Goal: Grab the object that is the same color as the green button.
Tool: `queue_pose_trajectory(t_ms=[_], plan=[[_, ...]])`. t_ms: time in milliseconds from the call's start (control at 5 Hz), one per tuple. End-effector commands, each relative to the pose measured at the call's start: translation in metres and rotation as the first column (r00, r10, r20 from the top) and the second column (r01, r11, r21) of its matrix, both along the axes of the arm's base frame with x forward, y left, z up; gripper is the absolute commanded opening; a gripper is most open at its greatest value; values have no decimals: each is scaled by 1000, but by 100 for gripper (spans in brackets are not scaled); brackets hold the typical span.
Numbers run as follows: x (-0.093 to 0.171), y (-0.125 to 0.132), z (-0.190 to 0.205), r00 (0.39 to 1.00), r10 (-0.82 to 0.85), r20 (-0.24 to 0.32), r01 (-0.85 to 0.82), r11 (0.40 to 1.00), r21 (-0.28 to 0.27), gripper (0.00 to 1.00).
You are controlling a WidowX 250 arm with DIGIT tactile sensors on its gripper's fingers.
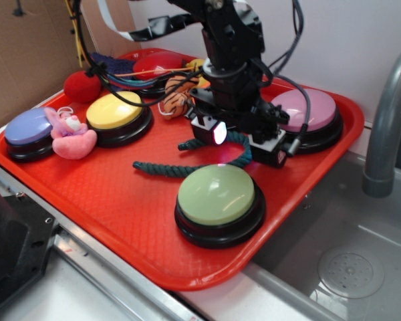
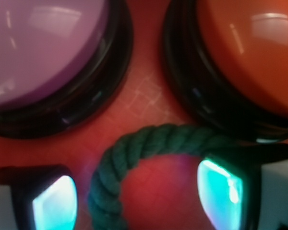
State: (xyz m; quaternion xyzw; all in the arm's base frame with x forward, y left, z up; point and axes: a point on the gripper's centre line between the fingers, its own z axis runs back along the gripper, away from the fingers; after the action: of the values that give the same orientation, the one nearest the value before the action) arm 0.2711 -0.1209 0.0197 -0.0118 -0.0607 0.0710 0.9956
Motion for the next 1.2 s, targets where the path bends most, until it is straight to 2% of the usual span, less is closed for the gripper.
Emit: queue_pose_trajectory(t_ms=[0,200,600,1000], plan=[[3,-11,-4,999,30,34,-30,1000,-6,22],[3,-13,-4,999,25,39,-25,1000,-5,2],[-2,-4,5,998,18,60,-17,1000,-15,0],[-5,14,43,996,-19,92,21,1000,-19,0]])
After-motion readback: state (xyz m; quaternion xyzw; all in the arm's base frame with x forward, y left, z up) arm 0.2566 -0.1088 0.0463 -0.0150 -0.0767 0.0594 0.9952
